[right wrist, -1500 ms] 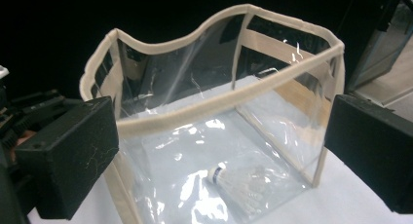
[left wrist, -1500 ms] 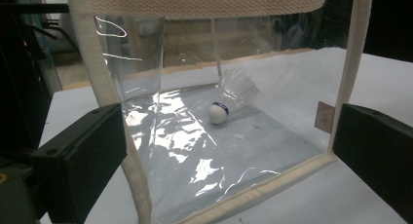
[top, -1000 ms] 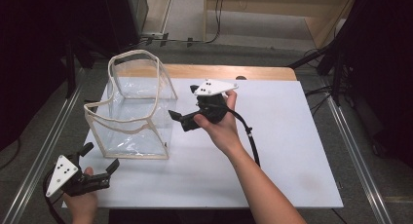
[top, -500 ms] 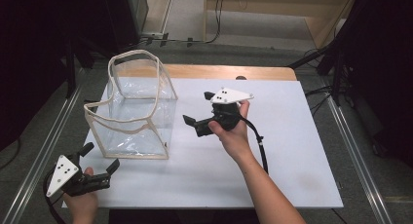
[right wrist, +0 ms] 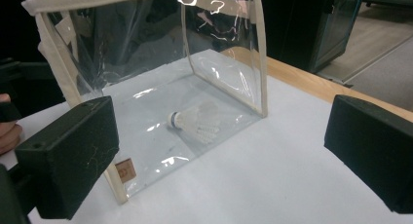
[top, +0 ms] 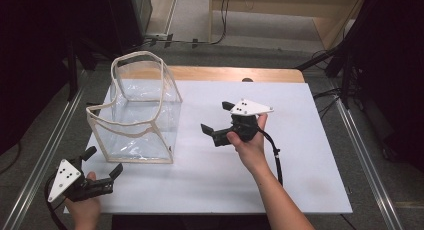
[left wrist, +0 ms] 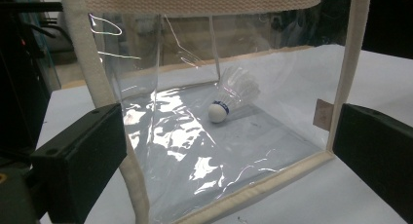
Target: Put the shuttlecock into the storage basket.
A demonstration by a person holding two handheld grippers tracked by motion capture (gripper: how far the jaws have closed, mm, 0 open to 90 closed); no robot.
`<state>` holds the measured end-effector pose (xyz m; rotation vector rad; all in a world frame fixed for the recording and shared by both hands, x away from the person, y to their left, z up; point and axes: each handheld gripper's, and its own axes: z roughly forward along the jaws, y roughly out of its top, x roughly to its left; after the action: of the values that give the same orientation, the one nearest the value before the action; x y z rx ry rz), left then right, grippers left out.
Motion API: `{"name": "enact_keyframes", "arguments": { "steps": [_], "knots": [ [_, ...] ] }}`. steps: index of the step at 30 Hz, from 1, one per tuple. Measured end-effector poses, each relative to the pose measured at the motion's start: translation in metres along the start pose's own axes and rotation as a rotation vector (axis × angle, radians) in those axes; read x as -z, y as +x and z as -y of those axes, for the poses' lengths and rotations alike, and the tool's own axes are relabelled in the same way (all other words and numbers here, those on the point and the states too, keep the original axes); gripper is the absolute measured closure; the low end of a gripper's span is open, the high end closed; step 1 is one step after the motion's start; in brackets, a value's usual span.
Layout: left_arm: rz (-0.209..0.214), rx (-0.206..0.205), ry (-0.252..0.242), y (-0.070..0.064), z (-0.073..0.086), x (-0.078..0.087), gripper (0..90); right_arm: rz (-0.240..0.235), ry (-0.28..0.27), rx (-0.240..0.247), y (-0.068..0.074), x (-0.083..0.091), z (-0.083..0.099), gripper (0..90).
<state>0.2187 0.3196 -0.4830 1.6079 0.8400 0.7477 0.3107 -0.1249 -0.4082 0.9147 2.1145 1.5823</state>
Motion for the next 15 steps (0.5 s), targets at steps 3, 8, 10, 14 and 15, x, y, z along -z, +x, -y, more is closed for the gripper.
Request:
{"name": "enact_keyframes", "arguments": {
  "steps": [3, 8, 10, 14, 15],
  "knots": [
    [0.0, 0.0, 0.0, 0.0, 0.0, 0.0, 0.0, 0.008, 0.0, -0.009, -0.003, 0.004, 0.007, 0.0],
    [0.001, 0.001, 0.0, 0.0, 0.0, 0.0, 0.0, 0.021, -0.002, -0.015, -0.007, 0.011, 0.017, 0.0],
    [0.001, 0.0, 0.001, 0.0, 0.0, 0.0, 0.0, 0.026, 0.0, -0.02, -0.01, 0.014, 0.021, 0.0],
    [0.001, 0.0, 0.001, 0.0, 0.0, 0.0, 0.0, 0.038, 0.005, -0.027, -0.013, 0.021, 0.03, 0.0],
    [0.001, 0.001, 0.001, 0.0, 0.0, 0.0, 0.0, 0.042, 0.005, -0.028, -0.014, 0.023, 0.032, 0.0]
  ]
}}
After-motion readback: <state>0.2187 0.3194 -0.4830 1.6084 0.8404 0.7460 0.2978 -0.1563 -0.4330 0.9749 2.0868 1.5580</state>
